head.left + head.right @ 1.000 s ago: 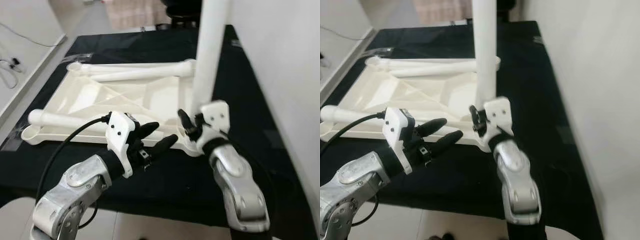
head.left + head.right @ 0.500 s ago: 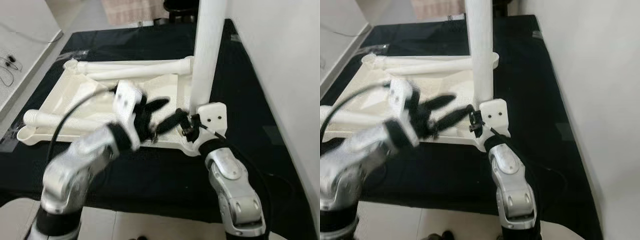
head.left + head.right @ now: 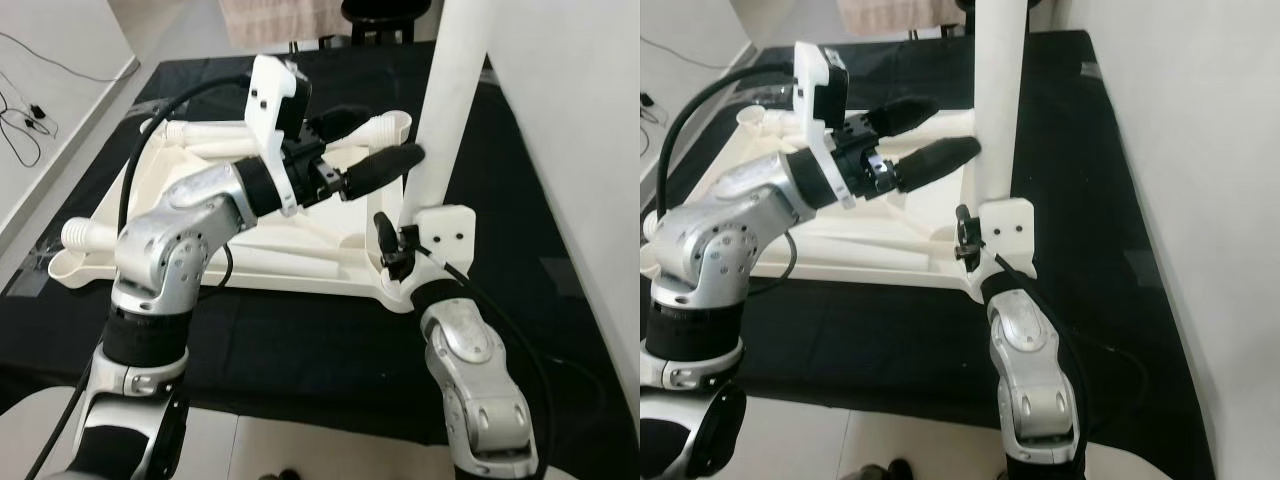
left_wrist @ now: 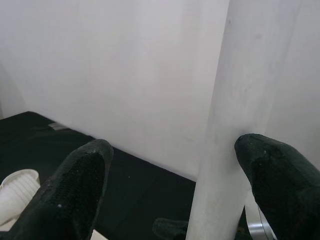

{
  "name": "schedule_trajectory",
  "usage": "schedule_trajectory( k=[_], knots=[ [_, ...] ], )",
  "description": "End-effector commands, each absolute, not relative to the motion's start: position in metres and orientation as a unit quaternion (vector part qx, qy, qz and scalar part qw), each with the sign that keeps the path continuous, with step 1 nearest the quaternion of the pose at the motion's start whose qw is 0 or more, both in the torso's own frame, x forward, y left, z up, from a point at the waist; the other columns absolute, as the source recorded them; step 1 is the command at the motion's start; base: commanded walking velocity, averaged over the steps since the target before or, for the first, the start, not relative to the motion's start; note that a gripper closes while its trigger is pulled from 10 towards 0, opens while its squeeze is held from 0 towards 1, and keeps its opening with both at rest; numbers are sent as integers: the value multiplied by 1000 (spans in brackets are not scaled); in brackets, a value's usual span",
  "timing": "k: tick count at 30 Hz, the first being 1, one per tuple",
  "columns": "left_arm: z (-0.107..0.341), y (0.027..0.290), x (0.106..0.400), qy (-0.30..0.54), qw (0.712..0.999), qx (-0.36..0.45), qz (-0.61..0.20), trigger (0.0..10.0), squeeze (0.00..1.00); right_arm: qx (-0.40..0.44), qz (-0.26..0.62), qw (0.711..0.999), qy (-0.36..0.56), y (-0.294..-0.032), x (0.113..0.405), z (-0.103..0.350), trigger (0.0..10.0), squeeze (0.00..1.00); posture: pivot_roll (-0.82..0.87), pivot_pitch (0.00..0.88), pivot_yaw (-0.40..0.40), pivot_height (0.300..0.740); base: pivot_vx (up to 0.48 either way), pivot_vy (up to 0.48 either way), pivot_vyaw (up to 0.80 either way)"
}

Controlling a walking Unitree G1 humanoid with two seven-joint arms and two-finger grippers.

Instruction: Building children table

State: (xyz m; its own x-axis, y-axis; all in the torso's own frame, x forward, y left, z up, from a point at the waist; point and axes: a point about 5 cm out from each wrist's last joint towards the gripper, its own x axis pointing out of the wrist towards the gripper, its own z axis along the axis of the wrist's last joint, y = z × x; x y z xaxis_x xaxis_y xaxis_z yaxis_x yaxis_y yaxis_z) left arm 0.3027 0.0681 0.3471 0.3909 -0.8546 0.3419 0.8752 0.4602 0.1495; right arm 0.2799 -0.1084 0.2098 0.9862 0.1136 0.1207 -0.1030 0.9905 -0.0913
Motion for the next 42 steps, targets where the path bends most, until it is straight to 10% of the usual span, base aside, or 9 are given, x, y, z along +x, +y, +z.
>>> schedule_trajectory(
  k=[1, 2, 3, 12, 25, 26, 40, 41, 42],
  knots=[
    [363, 46, 290, -218, 797, -19, -563, 10000, 945, -37, 123, 989, 75, -82, 277, 162, 10000, 0, -46, 214, 110, 740, 0, 0, 0],
    [363, 46, 290, -218, 797, -19, -563, 10000, 945, -37, 123, 989, 75, -82, 277, 162, 10000, 0, -46, 214, 110, 740, 0, 0, 0],
    [363, 43, 289, -212, 789, -17, -577, 10000, 0, -36, 126, 989, 75, -81, 277, 162, 10000, 0, -47, 214, 109, 740, 0, 0, 0],
    [365, 38, 276, -184, 696, 9, -694, 10000, 0, -34, 130, 988, 73, -79, 278, 163, 10000, 0, -53, 212, 113, 740, 0, 0, 0],
    [378, 37, 298, -211, 731, 24, -648, 10000, 0, -29, 141, 987, 70, -75, 279, 166, 10000, 0, -57, 222, 116, 740, 0, 0, 0],
    [381, 33, 310, -214, 758, 16, -616, 0, 0, -27, 146, 987, 67, -74, 279, 167, 10000, 0, -70, 224, 112, 740, 0, 0, 0],
    [379, 23, 317, -206, 759, 8, -618, 0, 0, -40, 178, 982, 44, -78, 286, 177, 10000, 0, -82, 229, 102, 740, 0, 0, 0],
    [378, 22, 317, -207, 758, 9, -618, 0, 0, -43, 202, 978, 26, -79, 289, 184, 10000, 1000, -81, 231, 102, 740, 0, 0, 0],
    [378, 22, 317, -207, 758, 9, -618, 0, 0, -43, 202, 978, 26, -79, 289, 184, 10000, 1000, -81, 231, 102, 740, 0, 0, 0]
  ],
)
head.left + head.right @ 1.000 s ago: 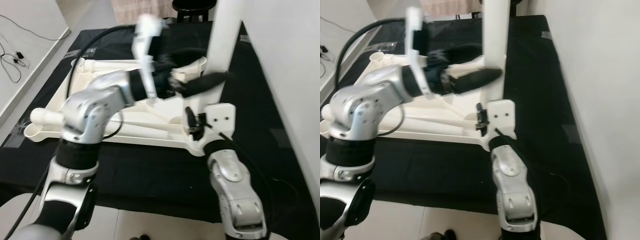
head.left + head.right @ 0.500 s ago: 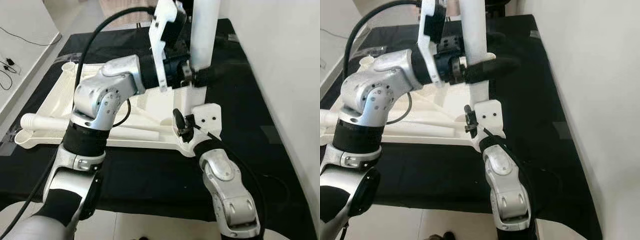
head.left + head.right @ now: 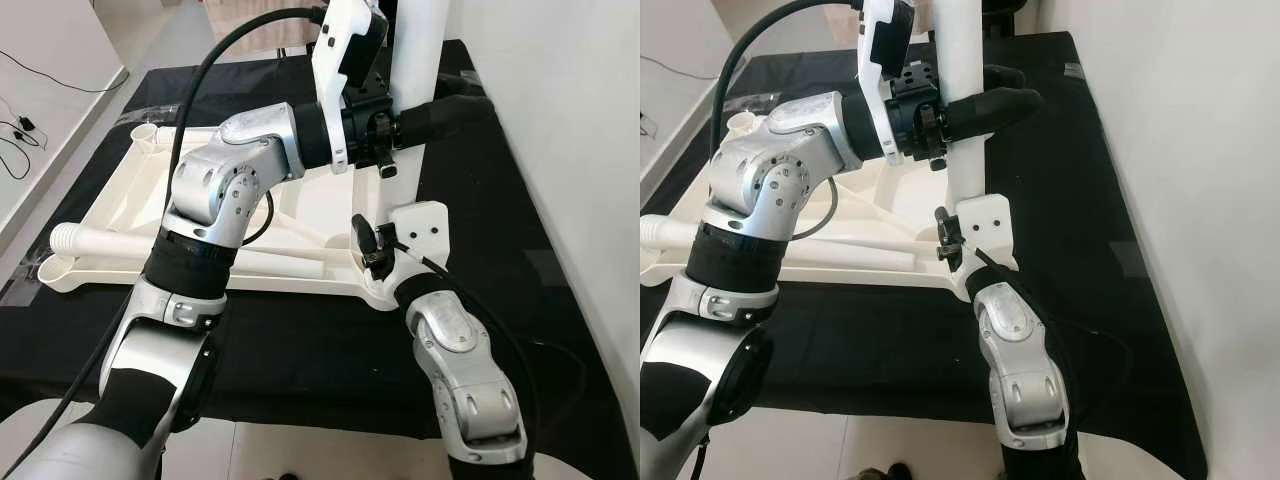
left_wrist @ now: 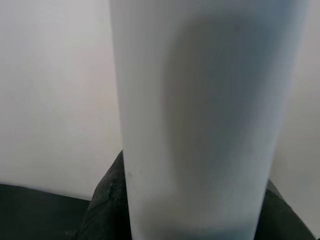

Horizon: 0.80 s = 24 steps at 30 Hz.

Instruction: Building children table

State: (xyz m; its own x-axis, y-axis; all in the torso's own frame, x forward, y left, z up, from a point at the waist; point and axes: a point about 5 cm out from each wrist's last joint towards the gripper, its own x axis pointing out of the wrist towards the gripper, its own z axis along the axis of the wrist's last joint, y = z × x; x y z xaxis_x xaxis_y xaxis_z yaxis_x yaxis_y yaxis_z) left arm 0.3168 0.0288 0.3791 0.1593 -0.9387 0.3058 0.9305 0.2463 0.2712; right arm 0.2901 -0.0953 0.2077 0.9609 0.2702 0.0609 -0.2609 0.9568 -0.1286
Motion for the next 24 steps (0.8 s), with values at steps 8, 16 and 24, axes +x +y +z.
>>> schedule_trajectory(
  k=[8, 16, 24],
  knots=[
    [379, 19, 314, -214, 755, 11, -619, 0, 0, -1, 419, 907, -38, -99, 314, 233, 10000, 1000, -83, 233, 104, 740, 0, 0, 0],
    [379, 17, 314, -218, 753, 12, -620, 0, 0, -66, 608, 791, -14, -109, 317, 244, 10000, 0, -74, 235, 102, 740, 0, 0, 0],
    [379, 19, 315, -219, 754, 15, -619, 0, 0, -65, 669, 740, 1, -102, 330, 246, 10000, 0, -58, 233, 95, 740, 0, 0, 0]
  ],
)
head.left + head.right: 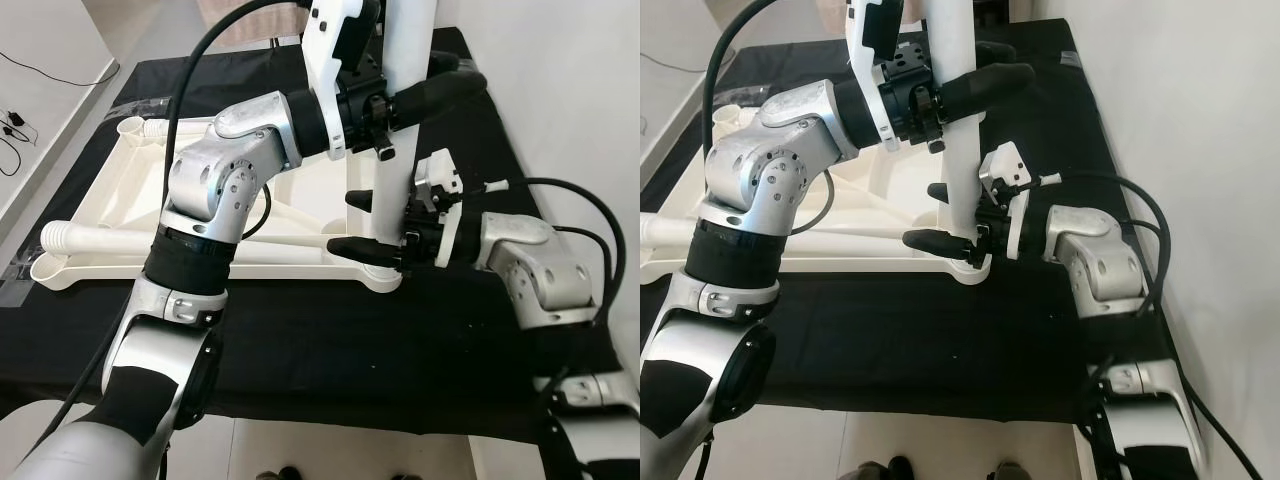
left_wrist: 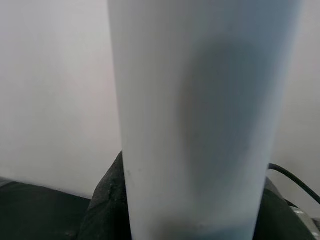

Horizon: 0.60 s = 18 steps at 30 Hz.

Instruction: Building children table

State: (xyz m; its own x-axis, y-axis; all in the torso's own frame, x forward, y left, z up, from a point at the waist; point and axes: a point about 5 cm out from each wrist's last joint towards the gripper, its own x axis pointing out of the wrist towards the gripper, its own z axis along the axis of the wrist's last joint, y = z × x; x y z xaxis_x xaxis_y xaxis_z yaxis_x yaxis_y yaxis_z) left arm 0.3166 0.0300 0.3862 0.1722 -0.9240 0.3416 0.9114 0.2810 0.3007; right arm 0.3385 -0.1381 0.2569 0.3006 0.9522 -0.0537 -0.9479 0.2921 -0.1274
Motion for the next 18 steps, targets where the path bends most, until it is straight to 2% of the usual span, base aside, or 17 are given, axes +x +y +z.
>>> schedule_trajectory(
  k=[1, 5, 14, 15, 16, 17, 18],
  knots=[
    [379, 22, 315, -219, 755, 15, -618, 0, 0, -62, 682, 729, 4, -101, 330, 246, 0, 0, -56, 232, 92, 740, 0, 0, 0],
    [379, 28, 315, -221, 755, 16, -617, 0, 0, -60, 703, 709, 6, -101, 333, 246, 0, 0, -54, 231, 87, 740, 0, 0, 0],
    [377, 28, 315, -223, 756, 21, -615, 0, 0, -69, 701, 710, 4, -102, 339, 243, 0, 0, -54, 221, 93, 740, 0, 0, 0],
    [376, 28, 315, -223, 756, 21, -615, 0, 424, -74, 696, 715, 3, -103, 340, 242, 0, 0, -54, 220, 95, 740, 0, 0, 0],
    [376, 28, 315, -223, 756, 21, -615, 0, 424, -74, 696, 715, 3, -103, 340, 242, 0, 0, -54, 220, 95, 740, 0, 0, 0],
    [376, 29, 316, -223, 761, 22, -609, 3804, 1000, -81, 675, 733, -4, -105, 341, 240, 0, 0, -52, 218, 98, 740, 0, 0, 0],
    [376, 29, 316, -223, 761, 22, -609, 3804, 1000, -81, 675, 733, -4, -105, 341, 240, 0, 0, -52, 218, 98, 740, 0, 0, 0]
  ],
)
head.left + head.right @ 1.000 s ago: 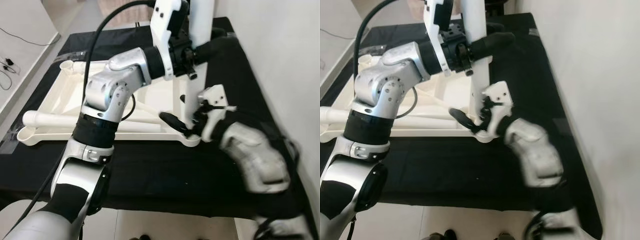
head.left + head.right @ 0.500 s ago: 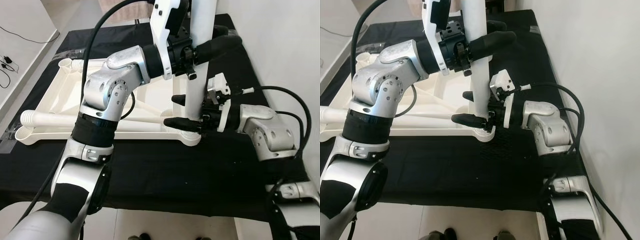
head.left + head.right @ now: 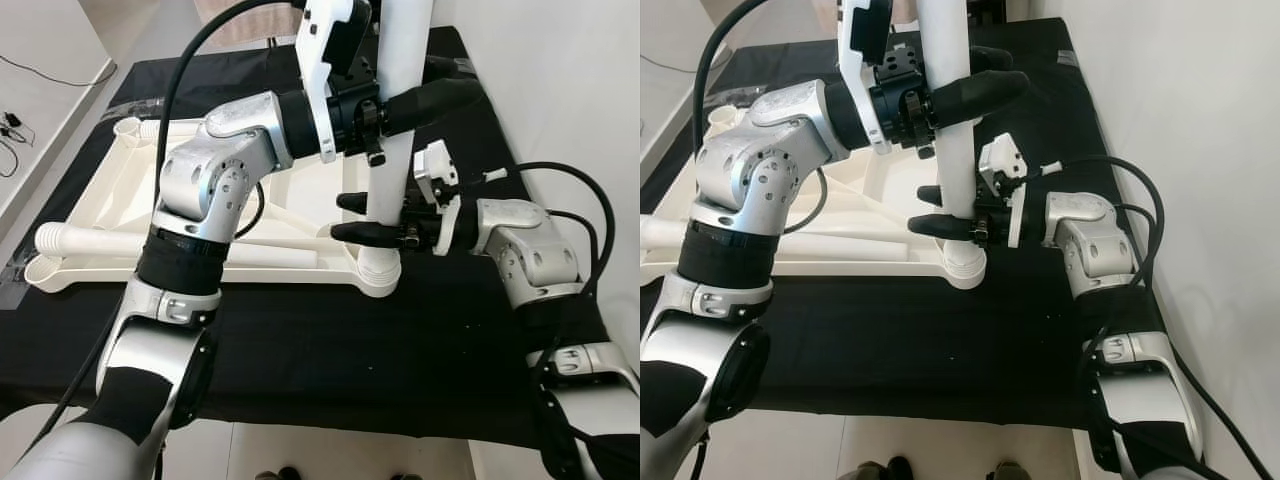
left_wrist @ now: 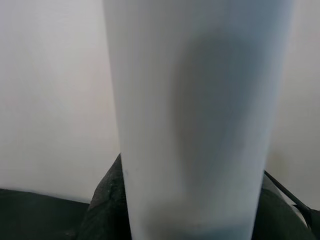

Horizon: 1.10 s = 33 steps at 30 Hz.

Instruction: Building children table

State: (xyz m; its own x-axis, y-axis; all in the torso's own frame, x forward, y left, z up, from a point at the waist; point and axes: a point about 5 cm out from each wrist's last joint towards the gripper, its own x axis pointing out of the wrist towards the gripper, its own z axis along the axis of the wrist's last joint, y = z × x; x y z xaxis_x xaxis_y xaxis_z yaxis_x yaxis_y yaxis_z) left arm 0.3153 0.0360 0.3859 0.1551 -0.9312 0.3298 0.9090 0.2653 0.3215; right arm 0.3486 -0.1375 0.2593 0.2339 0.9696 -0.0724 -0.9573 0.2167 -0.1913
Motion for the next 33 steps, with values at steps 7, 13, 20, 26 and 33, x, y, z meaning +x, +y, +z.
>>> schedule_trajectory(
  k=[7, 13, 20, 26, 33],
  knots=[
    [374, 31, 318, -217, 774, 20, -594, 10000, 0, -94, 442, 891, 38, -113, 338, 204, 0, 0, -55, 216, 58, 740, 0, 0, 0],
    [374, 35, 321, -212, 782, 16, -585, 10000, 0, -35, 235, 963, 127, -99, 286, 156, 0, 0, -71, 228, 89, 740, 0, 0, 0],
    [372, 34, 323, -211, 784, 13, -583, 10000, 0, -27, 218, 970, 101, -87, 296, 171, 0, 0, -65, 220, 95, 740, 0, 0, 0],
    [373, 34, 323, -211, 780, 13, -589, 0, 0, -27, 205, 973, 97, -83, 292, 176, 0, 0, -60, 217, 99, 740, 0, 0, 0],
    [373, 33, 322, -210, 773, 14, -599, 0, 0, -29, 259, 965, 35, -94, 308, 201, 10000, 1000, -60, 213, 103, 740, 0, 0, 0]
  ],
)
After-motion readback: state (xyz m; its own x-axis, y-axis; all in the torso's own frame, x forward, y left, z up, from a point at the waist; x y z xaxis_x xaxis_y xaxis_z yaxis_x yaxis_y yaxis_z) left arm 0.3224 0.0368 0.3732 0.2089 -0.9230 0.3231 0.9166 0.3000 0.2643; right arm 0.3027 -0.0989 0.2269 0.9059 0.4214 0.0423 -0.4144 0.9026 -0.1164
